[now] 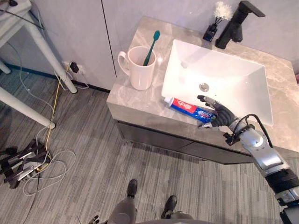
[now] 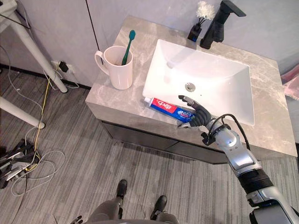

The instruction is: Organize washtable

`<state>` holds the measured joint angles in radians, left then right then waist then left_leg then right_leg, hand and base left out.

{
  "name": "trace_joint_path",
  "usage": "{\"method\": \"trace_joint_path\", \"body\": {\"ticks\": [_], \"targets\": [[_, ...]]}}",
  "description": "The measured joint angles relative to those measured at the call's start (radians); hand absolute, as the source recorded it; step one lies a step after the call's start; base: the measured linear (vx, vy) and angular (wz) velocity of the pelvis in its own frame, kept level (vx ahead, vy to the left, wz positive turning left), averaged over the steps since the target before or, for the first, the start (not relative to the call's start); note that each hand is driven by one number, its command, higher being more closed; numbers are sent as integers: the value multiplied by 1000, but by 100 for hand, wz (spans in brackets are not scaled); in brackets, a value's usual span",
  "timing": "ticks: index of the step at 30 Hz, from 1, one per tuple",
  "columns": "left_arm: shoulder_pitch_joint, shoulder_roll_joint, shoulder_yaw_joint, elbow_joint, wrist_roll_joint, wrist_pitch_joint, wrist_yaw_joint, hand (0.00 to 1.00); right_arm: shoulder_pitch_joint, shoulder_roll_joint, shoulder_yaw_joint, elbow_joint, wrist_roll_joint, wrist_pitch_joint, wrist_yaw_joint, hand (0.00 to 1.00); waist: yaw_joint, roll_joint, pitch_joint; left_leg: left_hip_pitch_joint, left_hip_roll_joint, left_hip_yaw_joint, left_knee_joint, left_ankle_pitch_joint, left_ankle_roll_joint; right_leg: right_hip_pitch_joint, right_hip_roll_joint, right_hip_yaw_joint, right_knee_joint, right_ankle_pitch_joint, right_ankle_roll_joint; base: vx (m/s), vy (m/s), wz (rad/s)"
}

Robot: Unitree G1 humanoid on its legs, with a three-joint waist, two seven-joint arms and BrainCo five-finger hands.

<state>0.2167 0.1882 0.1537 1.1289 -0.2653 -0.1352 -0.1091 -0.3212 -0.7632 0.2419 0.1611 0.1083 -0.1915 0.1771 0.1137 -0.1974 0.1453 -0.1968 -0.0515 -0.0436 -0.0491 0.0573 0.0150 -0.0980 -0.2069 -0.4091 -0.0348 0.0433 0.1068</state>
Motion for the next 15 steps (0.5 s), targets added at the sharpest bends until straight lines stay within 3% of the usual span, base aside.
{"method": "trace_joint_path", "body": {"ticks": [2, 3, 8, 15], "targets": [[0, 5, -8, -2, -3, -1, 0, 0, 0, -5, 1, 0, 0, -1, 0, 0, 9, -12, 9, -8, 0, -7, 9, 1, 2, 0, 2, -1, 0, 0, 0, 32, -5, 10], [0, 9, -17, -3, -4, -1, 0, 0, 0, -13, 1, -7, -1, -5, 0, 100, 9, -19, 14, -17, 0, -15, 14, 1, 2, -2, 3, -4, 0, 0, 0, 27, -6, 14], [0, 24, -38, -21, -26, -6, 3, 0, -4, -46, 10, -28, -7, -28, -2, 100, 11, -42, 46, -35, 4, -26, 21, 4, -4, -15, 11, -6, 7, 0, 0, -5, -5, 6], [0, 28, -45, -26, -38, -7, 9, 0, -43, -67, 36, -32, -41, -40, -30, 100, 14, -49, 62, -39, 17, -46, -7, 15, -31, -37, 26, 0, 15, 0, -1, -13, -12, -3]]}}
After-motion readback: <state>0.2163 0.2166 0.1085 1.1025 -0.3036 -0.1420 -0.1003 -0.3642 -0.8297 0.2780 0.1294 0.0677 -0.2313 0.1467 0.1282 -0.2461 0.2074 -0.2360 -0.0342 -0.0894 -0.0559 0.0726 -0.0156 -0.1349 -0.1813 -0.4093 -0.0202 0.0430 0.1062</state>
